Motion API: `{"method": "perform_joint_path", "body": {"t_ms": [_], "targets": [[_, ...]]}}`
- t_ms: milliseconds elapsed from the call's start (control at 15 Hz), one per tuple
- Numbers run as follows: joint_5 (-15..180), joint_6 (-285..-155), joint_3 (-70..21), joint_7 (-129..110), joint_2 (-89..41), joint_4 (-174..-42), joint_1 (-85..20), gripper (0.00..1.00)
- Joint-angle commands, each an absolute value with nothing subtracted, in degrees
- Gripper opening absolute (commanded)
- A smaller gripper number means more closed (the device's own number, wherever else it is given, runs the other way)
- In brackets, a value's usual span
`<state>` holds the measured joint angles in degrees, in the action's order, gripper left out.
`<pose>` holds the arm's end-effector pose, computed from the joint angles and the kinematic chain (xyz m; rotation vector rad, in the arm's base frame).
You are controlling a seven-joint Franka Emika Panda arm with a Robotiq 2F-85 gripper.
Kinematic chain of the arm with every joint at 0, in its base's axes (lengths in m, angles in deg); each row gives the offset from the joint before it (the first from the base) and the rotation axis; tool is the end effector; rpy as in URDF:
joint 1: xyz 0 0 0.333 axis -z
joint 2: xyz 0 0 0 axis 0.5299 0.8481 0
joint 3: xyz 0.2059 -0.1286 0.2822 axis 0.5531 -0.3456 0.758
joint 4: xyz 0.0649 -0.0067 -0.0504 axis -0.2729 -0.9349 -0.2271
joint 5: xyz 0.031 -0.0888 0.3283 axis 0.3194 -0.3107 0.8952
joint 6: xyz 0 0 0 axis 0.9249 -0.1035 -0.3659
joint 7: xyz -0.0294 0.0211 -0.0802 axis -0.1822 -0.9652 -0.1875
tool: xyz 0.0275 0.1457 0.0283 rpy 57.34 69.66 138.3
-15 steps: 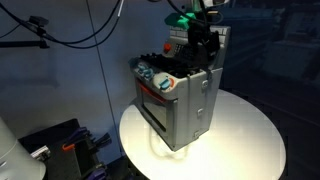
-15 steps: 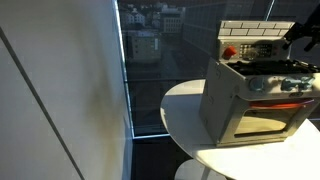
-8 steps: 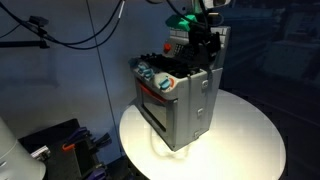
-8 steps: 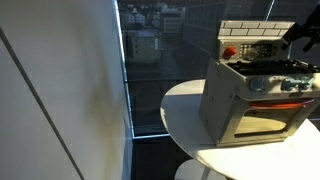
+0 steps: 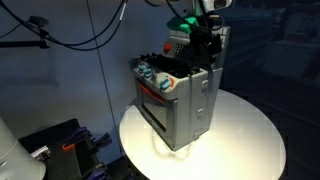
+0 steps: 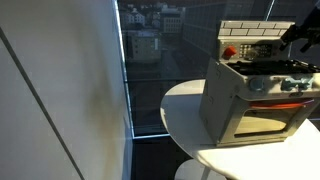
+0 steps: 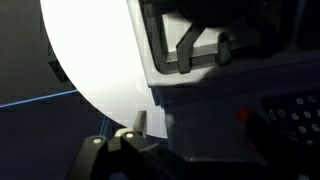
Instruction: Push the orange button on the right side of the stove
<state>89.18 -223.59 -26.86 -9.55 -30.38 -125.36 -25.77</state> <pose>0.5924 -0.1274 0.4742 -3.0533 0.5263 -0.4899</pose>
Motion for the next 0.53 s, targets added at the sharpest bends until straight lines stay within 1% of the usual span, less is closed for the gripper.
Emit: {"method": "perform_joint_path", "body": {"t_ms": [0, 467], "targets": [[90.97, -224.63, -26.48, -8.59, -28.98, -123.64, -25.31, 1.0], [91.09, -225.85, -26.55, -8.31, -28.47, -123.31, -25.11, 1.0]]}}
